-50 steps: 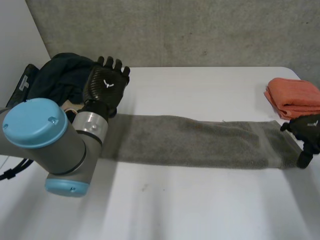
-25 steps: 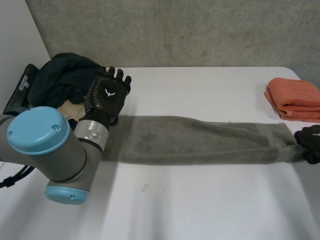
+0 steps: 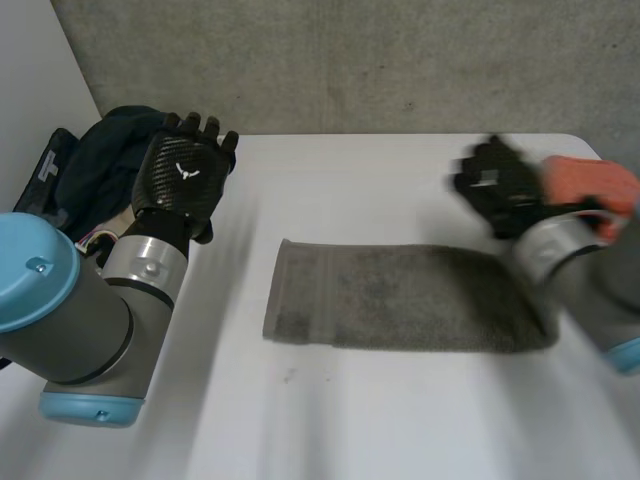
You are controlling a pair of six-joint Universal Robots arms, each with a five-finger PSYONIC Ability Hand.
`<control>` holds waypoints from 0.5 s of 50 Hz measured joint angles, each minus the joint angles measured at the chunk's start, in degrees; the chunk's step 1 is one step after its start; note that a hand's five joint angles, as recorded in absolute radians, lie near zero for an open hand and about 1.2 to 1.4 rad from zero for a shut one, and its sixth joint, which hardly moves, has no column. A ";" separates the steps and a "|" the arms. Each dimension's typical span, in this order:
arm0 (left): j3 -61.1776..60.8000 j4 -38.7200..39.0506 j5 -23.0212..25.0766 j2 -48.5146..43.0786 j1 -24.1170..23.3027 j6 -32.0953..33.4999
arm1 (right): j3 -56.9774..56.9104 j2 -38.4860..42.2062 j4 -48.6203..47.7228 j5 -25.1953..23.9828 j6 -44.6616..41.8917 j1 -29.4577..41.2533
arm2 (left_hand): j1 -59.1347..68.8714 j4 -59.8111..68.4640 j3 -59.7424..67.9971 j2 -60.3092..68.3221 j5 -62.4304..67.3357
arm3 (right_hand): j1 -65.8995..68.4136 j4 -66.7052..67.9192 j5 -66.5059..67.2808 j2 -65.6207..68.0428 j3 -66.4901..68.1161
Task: Fold the laundry.
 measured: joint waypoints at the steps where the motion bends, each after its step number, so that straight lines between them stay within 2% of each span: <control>1: -0.20 -0.02 -0.01 0.37 -0.01 -0.53 | -0.98 1.40 -1.14 -1.07 -0.01 5.47 | 0.00 0.00 0.00 0.00 0.00 | 0.00 0.00 0.03 0.00 0.00; 2: -0.36 -0.03 -0.03 0.56 -0.01 -0.83 | -2.08 3.73 -1.96 -2.35 -0.18 11.02 | 0.00 0.00 0.00 0.00 0.00 | 0.00 0.02 0.24 0.02 0.01; 7: -0.94 -0.02 -0.03 0.82 -0.06 -1.48 | -6.60 13.37 -1.76 -5.27 -1.57 24.00 | 0.00 0.00 0.00 0.00 -0.01 | 0.00 0.02 0.38 0.02 0.02; 9: -1.03 0.00 0.00 0.75 -0.09 -1.52 | -8.15 16.59 -0.75 -5.38 -2.01 26.57 | 0.00 0.00 0.00 0.00 -0.01 | 0.00 -0.47 0.25 -0.14 -0.31; 10: -1.02 0.03 0.03 0.66 -0.12 -1.51 | -8.95 18.05 -0.12 -5.16 -2.16 27.51 | 0.00 0.00 0.00 0.00 0.00 | -3.63 -5.66 -4.19 -5.49 -6.02; 12: -0.96 0.08 0.06 0.50 -0.15 -1.49 | -9.86 19.58 0.79 -4.38 -2.13 28.38 | 0.00 0.00 0.00 0.00 0.00 | -13.94 -16.14 -14.59 -16.75 -16.87; 13: -0.81 0.13 0.09 0.33 -0.19 -1.46 | -10.37 20.19 1.38 -3.27 -1.78 28.77 | 0.00 0.00 0.00 0.00 0.00 | -28.08 -29.85 -28.81 -30.93 -30.55; 14: -0.73 0.16 0.10 0.28 -0.22 -1.44 | -10.59 20.28 1.68 -2.31 -1.38 28.90 | 0.00 0.00 0.00 0.00 0.00 | -32.64 -35.41 -34.69 -35.49 -34.98; 15: -0.59 0.20 0.12 0.20 -0.27 -1.41 | -10.73 20.14 1.98 -1.00 -0.67 28.93 | 0.00 0.00 0.00 0.00 0.00 | -42.38 -45.21 -44.40 -45.43 -44.68; 16: -0.49 0.23 0.13 0.16 -0.31 -1.39 | -10.74 19.88 2.17 -0.04 -0.01 28.88 | 0.00 0.00 0.00 0.00 0.00 | -44.09 -46.11 -45.21 -47.13 -46.46; 17: -0.30 0.28 0.15 0.09 -0.38 -1.36 | -10.59 18.95 2.47 2.22 1.91 28.55 | 0.00 0.00 0.00 0.00 0.00 | -50.47 -54.11 -52.12 -53.72 -53.56; 20: 0.42 0.44 0.21 0.04 -0.69 -1.28 | -8.80 14.34 3.42 8.58 10.75 26.35 | 0.00 0.00 0.00 0.00 0.00 | -51.01 -56.65 -54.25 -55.34 -56.18; 22: 0.81 0.52 0.22 0.04 -0.97 -1.27 | -6.91 11.06 4.36 10.74 17.43 24.48 | 0.00 0.00 0.00 0.00 0.00 | -51.01 -56.66 -54.26 -55.34 -56.18; 23: 0.81 0.52 0.22 0.04 -0.97 -1.27 | -6.91 11.06 4.36 10.74 17.43 24.48 | 0.00 0.00 0.00 0.00 0.00 | -51.01 -56.66 -54.26 -55.34 -56.18; 25: 1.27 0.59 0.24 0.00 -1.51 -1.26 | -3.76 6.80 6.51 12.30 26.50 21.39 | 0.00 0.00 0.00 0.00 0.00 | -51.01 -56.66 -54.26 -55.34 -56.18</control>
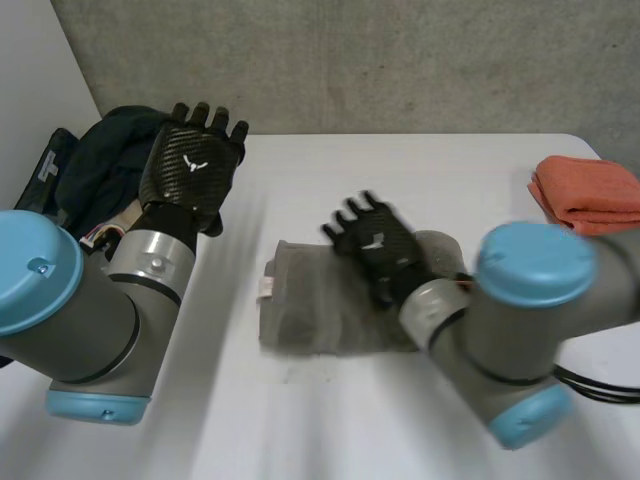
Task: Fold the laundry.
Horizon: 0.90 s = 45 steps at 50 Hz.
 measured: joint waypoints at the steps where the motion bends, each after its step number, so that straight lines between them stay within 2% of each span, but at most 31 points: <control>1: 0.14 0.01 0.00 -0.03 -0.25 0.00 | 1.39 -1.40 1.13 0.27 3.01 -1.39 | 0.00 0.00 0.00 0.00 0.00 | 0.00 0.00 0.00 0.00 0.00; 4: 0.45 0.06 0.01 -0.37 -1.06 -0.04 | 5.90 -4.13 4.96 0.73 8.08 -6.55 | 0.00 0.00 0.00 0.00 0.00 | 0.00 0.00 0.00 0.00 0.01; 7: 0.55 0.09 0.00 -1.06 -1.66 -0.07 | 9.57 -4.78 6.85 0.69 7.15 -11.25 | 0.00 0.00 0.00 0.00 0.00 | 0.56 0.43 0.41 0.42 0.45; 9: 0.56 0.10 0.00 -1.60 -1.96 -0.08 | 11.65 -4.78 7.04 0.62 4.98 -14.17 | 0.00 0.00 0.00 0.00 -0.01 | 11.32 11.06 10.96 11.02 11.11; 10: 0.56 0.09 0.00 -2.02 -2.16 -0.09 | 12.77 -4.70 6.71 0.63 3.22 -15.93 | 0.00 0.00 0.00 0.00 0.00 | 22.15 21.36 21.13 21.57 21.52; 12: 0.56 0.08 -0.01 -2.44 -2.39 -0.09 | 13.86 -4.58 5.69 0.77 0.93 -17.76 | 0.00 0.00 0.00 0.00 0.00 | 34.81 33.90 33.36 35.96 34.18; 13: 0.56 0.07 -0.02 -2.71 -2.57 -0.08 | 14.40 -4.48 4.54 1.08 -0.69 -18.82 | 0.00 0.00 0.00 0.00 0.00 | 43.86 45.97 44.05 47.01 46.14; 16: 0.55 0.04 -0.09 -3.10 -3.01 -0.04 | 14.80 -4.49 0.97 2.23 -3.45 -20.02 | 0.00 0.00 0.00 0.00 0.00 | 48.12 55.60 52.48 54.31 55.43; 21: 0.47 0.02 -0.24 -2.89 -3.48 0.01 | 13.11 -5.23 -5.16 4.29 -5.62 -17.98 | 0.00 0.00 0.00 0.00 0.00 | 48.12 56.59 53.34 54.36 56.15; 28: 0.35 -0.04 -0.49 -1.94 -3.91 0.07 | 6.22 -5.13 -7.74 4.34 -5.92 -5.92 | 0.00 0.00 0.00 0.00 0.00 | 48.12 56.63 54.37 54.36 56.15; 32: 0.30 -0.12 -0.63 -1.19 -4.27 0.01 | 1.63 0.16 -7.10 0.99 -7.53 3.45 | 0.00 0.00 0.00 0.00 0.00 | 48.12 56.63 54.54 54.36 56.15; 35: 0.43 -0.13 -0.74 -1.00 -4.35 -0.14 | -0.31 3.72 -6.19 -1.78 -8.87 7.42 | 0.00 0.00 0.00 0.00 0.00 | 48.12 56.06 54.22 53.99 55.47; 38: 0.91 -0.12 -1.22 -0.94 -4.34 -0.78 | -2.18 7.50 -4.24 -4.52 -10.08 10.33 | 0.00 0.00 0.00 0.00 0.00 | 37.15 39.18 38.44 38.36 39.14; 41: 2.27 -0.33 -2.38 -1.10 -4.34 -2.58 | -4.01 8.99 -2.07 -3.30 -8.84 11.07 | 0.00 0.00 0.00 0.00 0.00 | 4.83 7.69 6.84 6.67 7.90; 42: 2.84 -0.41 -2.82 -1.19 -4.36 -3.33 | -4.40 8.62 -1.55 -1.99 -7.47 10.70 | 0.00 0.00 0.00 0.00 0.00 | 1.01 2.76 2.84 2.03 2.87; 45: 4.26 -0.59 -3.81 -1.43 -4.50 -5.32 | -4.77 6.40 -0.48 1.40 -2.51 8.79 | 0.00 0.00 0.00 0.00 0.00 | 0.06 0.08 0.00 0.04 0.08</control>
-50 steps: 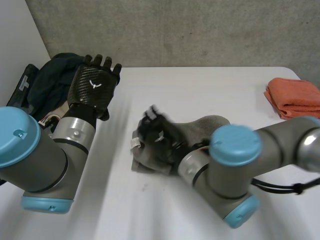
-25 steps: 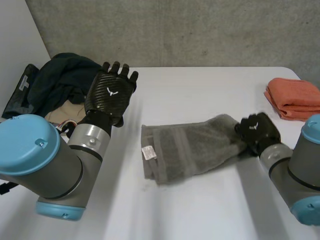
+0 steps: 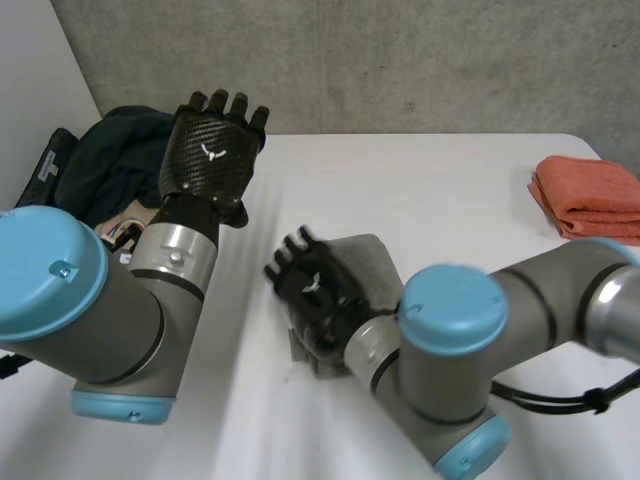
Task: Fold the laundry.
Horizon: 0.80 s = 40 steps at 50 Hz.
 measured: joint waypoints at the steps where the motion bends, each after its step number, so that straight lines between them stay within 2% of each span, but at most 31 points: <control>1: 0.41 -0.05 -0.20 -0.04 -0.13 -0.66 | 0.15 -1.29 0.14 0.79 2.09 -1.08 | 0.00 0.00 0.00 0.00 0.00 | 0.00 0.00 -0.01 0.00 0.00; 7: 4.11 -0.96 -0.94 -0.93 -3.14 -7.09 | 3.21 -11.28 2.89 2.06 19.70 -10.39 | 0.00 0.00 0.00 0.00 0.00 | 0.00 0.00 -0.02 0.00 0.00; 13: 10.55 -7.16 -0.92 -6.67 -8.69 -13.92 | 2.57 -14.60 11.15 0.84 28.11 -16.70 | 0.00 0.00 0.00 0.00 -0.01 | 0.00 0.00 -0.02 0.00 0.00; 21: 21.52 -22.08 -1.91 -19.62 -11.92 -20.07 | -4.31 -6.88 20.23 -0.74 28.93 -17.90 | 0.20 0.12 0.01 0.00 0.00 | 0.00 0.00 -0.02 0.00 0.00; 24: 24.41 -27.47 -4.16 -23.42 -11.85 -21.49 | -7.50 -2.68 22.93 -3.09 30.36 -17.77 | 0.20 0.12 0.00 0.00 0.00 | 0.00 0.00 -0.02 0.00 0.00; 26: 24.70 -28.18 -4.62 -23.87 -11.81 -21.61 | -7.92 -2.11 23.29 -3.51 30.64 -17.76 | 0.20 0.12 0.00 0.00 0.00 | 0.00 0.00 -0.02 0.00 0.00; 27: 25.57 -30.83 -6.73 -25.40 -11.56 -21.92 | -9.87 0.61 24.94 -5.64 31.93 -17.67 | 0.20 0.12 0.00 0.00 0.00 | 0.00 0.00 -0.02 0.00 0.00; 34: 24.65 -33.97 -10.30 -26.65 -10.99 -21.49 | -12.91 5.70 27.14 -8.22 32.80 -17.57 | 0.20 0.12 0.00 0.00 0.00 | 0.00 0.00 -0.02 0.00 0.00; 40: 22.52 -34.20 -10.40 -26.29 -10.27 -19.62 | -13.31 6.48 27.20 -4.95 26.54 -17.47 | 0.20 0.12 0.00 0.00 0.00 | 0.00 0.00 -0.02 0.00 0.00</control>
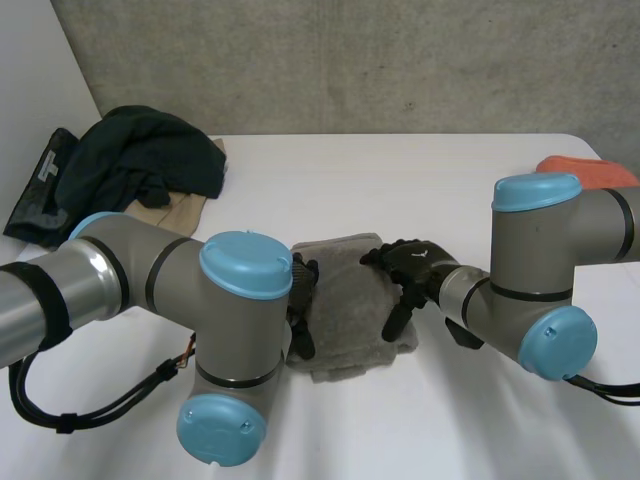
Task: Fold the laundry.
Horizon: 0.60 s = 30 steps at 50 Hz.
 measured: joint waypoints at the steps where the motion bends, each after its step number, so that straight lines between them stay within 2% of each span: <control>1: -0.16 0.04 0.18 0.16 0.11 0.62 | 0.11 -0.28 -0.06 0.95 -1.67 0.18 | 0.00 0.00 0.00 0.00 0.00 | 0.00 0.00 0.00 0.00 0.00; 4: -0.03 0.17 1.22 1.31 0.51 2.38 | 1.09 -2.26 -0.86 3.96 -6.10 1.44 | -0.10 -0.11 0.00 0.00 0.00 | 0.00 0.00 -0.02 0.00 0.00; 9: 1.06 0.53 5.54 5.63 1.81 4.01 | 5.66 -7.67 -5.29 7.58 -9.74 4.32 | -0.18 -0.12 0.00 0.00 -0.02 | 0.00 0.00 -0.03 0.00 0.00; 16: 3.69 0.68 17.31 11.96 4.72 4.32 | 17.98 -15.64 -15.90 9.28 -11.51 9.48 | -0.18 -0.11 0.00 0.00 -0.02 | 0.00 0.00 -0.04 0.00 0.00; 23: 7.49 -0.20 35.01 14.25 6.84 3.92 | 29.96 -16.70 -27.80 9.80 -12.41 13.44 | -0.18 -0.11 0.00 0.00 -0.02 | 0.00 0.00 -0.03 0.00 0.00; 26: 8.65 -0.62 39.30 14.25 7.37 3.74 | 31.91 -14.68 -32.43 11.20 -12.55 14.14 | -0.18 -0.11 0.00 0.00 -0.02 | 0.00 0.00 -0.02 0.00 0.00; 30: 9.42 -0.91 41.33 14.05 7.70 3.51 | 32.23 -11.83 -37.21 13.36 -12.68 14.48 | -0.18 -0.11 0.00 0.00 -0.02 | 0.00 0.00 -0.03 0.00 0.00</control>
